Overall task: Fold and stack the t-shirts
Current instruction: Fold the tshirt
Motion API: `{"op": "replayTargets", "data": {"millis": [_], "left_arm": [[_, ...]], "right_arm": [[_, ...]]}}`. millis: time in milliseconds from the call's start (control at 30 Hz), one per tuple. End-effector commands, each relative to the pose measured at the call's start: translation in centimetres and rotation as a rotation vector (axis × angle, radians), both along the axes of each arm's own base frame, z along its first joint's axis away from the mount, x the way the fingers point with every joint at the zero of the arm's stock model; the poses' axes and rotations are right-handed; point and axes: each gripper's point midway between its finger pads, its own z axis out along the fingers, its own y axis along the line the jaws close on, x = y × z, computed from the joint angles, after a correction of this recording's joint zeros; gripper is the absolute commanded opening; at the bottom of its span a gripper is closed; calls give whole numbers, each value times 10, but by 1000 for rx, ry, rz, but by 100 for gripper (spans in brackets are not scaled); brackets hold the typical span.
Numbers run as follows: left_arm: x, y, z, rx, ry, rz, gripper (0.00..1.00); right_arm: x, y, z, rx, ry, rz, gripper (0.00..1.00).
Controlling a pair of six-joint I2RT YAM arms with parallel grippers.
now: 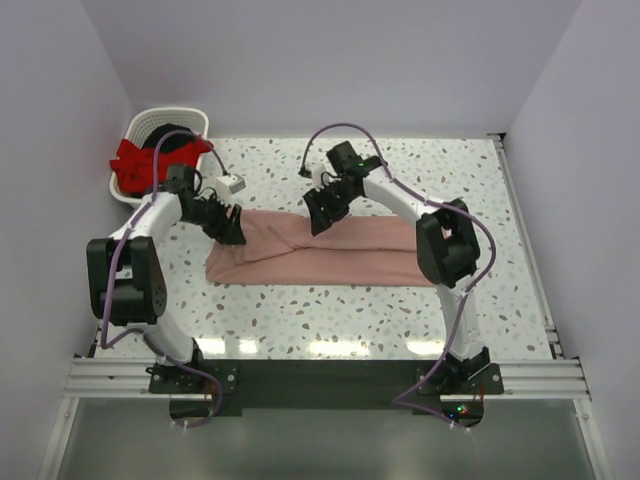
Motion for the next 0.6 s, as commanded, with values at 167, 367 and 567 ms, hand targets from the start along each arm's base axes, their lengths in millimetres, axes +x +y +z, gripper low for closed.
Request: {"op": "replayTargets", "data": {"millis": [167,367,567], "left_arm": [[19,-1,0,56,-37,-56,67],[7,-12,-11,50,2,-72,68],[3,-20,-15,53,14,-79,66]], "right_arm": [[-14,-144,37,-243,-93,74,61],[-17,-246,22,-445,-126,99,59],[-15,-299,-2,-602,-149,148,48]]}}
